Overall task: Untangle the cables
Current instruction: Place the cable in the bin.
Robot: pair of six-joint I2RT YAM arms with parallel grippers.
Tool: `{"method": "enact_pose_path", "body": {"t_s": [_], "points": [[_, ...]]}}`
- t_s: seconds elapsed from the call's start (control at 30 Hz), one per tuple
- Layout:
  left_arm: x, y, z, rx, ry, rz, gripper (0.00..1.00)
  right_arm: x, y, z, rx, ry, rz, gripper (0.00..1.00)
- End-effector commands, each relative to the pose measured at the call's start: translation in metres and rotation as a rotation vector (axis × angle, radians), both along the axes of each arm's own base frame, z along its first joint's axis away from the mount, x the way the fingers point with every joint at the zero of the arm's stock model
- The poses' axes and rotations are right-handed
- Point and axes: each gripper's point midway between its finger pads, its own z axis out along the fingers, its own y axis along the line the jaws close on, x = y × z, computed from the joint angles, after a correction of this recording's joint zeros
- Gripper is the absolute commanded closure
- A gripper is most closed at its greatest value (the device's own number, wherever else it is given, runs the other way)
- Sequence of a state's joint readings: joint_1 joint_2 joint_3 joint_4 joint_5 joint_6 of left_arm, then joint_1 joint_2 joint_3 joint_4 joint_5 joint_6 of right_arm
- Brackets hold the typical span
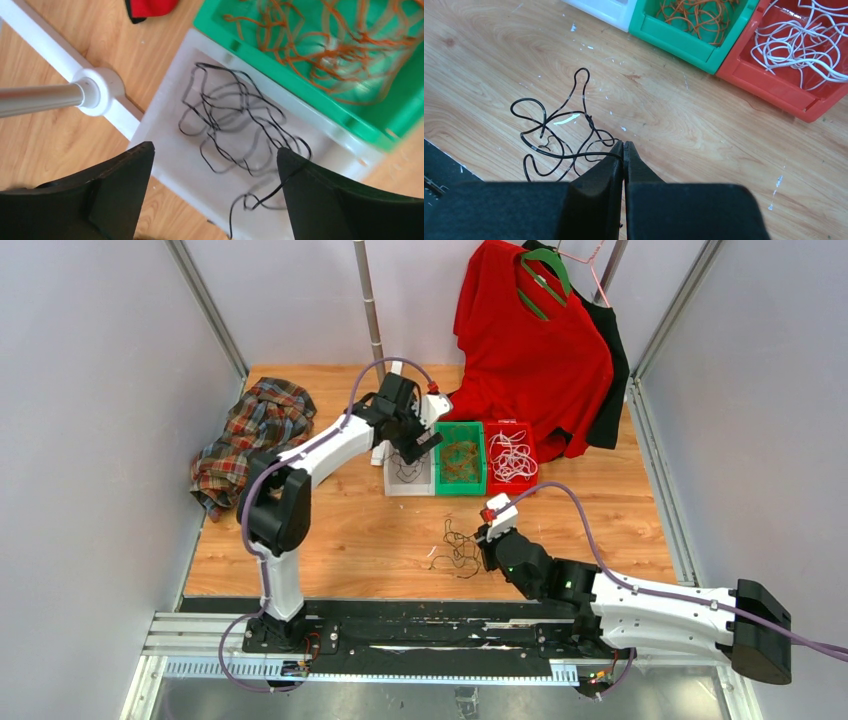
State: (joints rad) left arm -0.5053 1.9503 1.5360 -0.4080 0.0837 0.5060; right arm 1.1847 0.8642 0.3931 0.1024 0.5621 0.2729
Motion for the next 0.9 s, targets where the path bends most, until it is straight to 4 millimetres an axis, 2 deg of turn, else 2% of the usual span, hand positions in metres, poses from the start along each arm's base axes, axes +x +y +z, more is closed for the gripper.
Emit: {"method": "enact_pose_path", "body": {"t_s": [0.0, 0.23, 0.4, 0.57, 0.67, 0.87], "points": [[-0.039, 0.003, 0.060, -0.056, 0.032, -0.103, 0.02, 0.006, 0.006, 0.025, 0.042, -0.031, -0.013, 0.99], [-0.111, 0.019, 0.121, -0.084, 0.107, -0.313, 0.02, 0.008, 0.026, 0.051, 0.076, -0.037, 0.039, 0.99], [-0.191, 0.016, 0.155, -0.214, 0.170, -0.529, 0.02, 0.007, 0.056, 0.078, 0.108, -0.050, 0.135, 0.99], [-0.256, 0.011, 0.181, -0.360, 0.197, -0.660, 0.00, 0.004, 0.095, 0.109, 0.168, -0.049, 0.249, 0.99], [-0.274, 0.009, 0.187, -0.401, 0.223, -0.673, 0.05, 0.002, 0.119, 0.128, 0.221, -0.042, 0.312, 0.99], [-0.277, 0.020, 0.175, -0.356, 0.228, -0.618, 0.23, -0.002, 0.151, 0.141, 0.260, -0.022, 0.397, 0.99]]}}
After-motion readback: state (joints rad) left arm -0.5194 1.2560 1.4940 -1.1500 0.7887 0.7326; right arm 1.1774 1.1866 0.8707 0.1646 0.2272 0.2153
